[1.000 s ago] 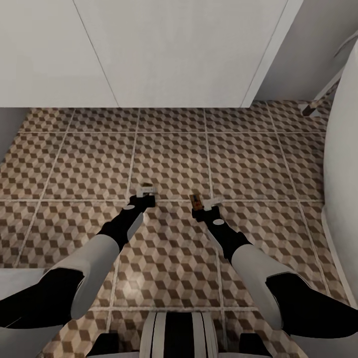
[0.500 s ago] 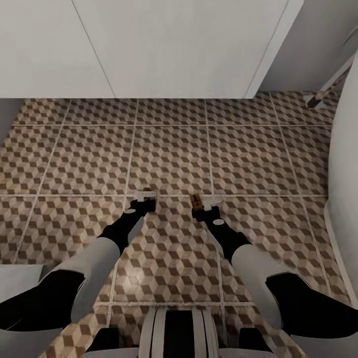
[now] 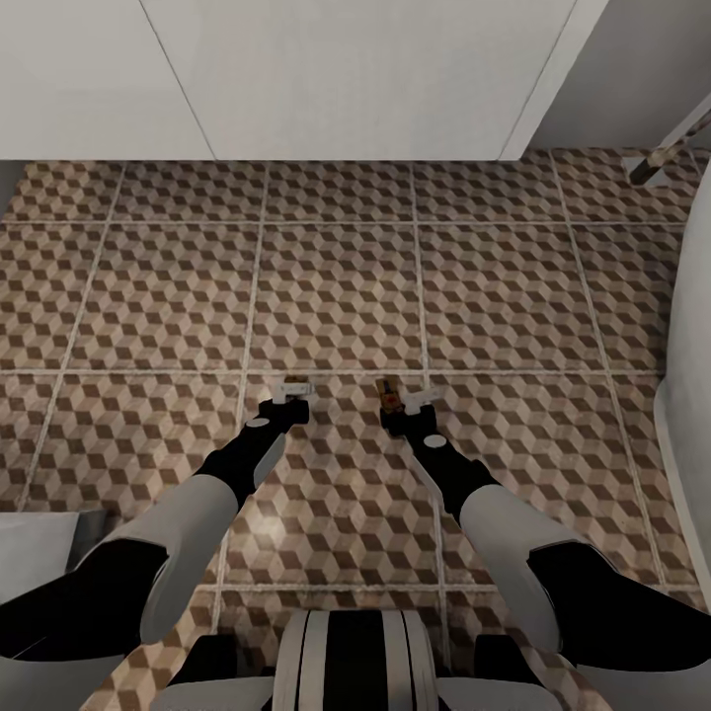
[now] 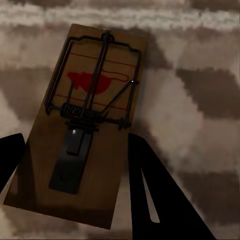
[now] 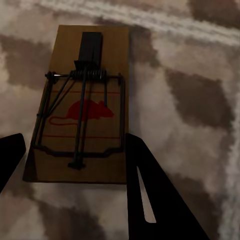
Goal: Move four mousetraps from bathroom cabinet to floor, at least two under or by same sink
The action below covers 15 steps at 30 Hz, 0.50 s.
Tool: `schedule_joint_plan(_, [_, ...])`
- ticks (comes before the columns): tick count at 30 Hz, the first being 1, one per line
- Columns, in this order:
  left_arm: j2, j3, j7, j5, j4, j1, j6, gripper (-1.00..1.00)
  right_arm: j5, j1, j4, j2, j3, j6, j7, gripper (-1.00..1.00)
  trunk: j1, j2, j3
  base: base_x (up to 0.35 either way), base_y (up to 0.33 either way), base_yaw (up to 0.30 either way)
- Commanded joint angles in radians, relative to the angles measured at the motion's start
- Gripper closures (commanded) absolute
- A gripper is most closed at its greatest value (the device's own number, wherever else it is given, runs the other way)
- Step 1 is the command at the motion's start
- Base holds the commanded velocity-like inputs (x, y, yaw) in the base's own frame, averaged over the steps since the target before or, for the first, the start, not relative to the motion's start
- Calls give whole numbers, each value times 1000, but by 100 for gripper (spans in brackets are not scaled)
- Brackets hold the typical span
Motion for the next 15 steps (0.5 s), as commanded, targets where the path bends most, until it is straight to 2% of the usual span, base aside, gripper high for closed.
schedule_joint_plan(1, [1, -9, 10, 7, -2, 2, 6, 100, 5, 0, 5, 0, 6, 26, -7, 100, 0, 0, -1, 0, 0, 0])
schedule_joint_plan(5, [1, -12, 10, 6, -10, 4, 6, 100, 5, 2, 6, 0, 6, -41, -8, 100, 0, 0, -3, 0, 0, 0])
schedule_joint_plan(7, [1, -17, 10, 7, -17, 4, 6, 100, 5, 4, 9, 0, 6, -112, -11, 100, 0, 0, -3, 0, 0, 0])
schedule_joint_plan(9, [1, -20, 10, 7, -20, 4, 6, 100, 6, 5, 13, 0, 6, -151, -12, 100, 0, 0, -3, 0, 0, 0])
schedule_joint_plan(15, [1, -24, 13, 3, -31, 4, 6, 100, 9, 6, 23, 0, 6, -194, -15, 100, 0, 0, -3, 0, 0, 0])
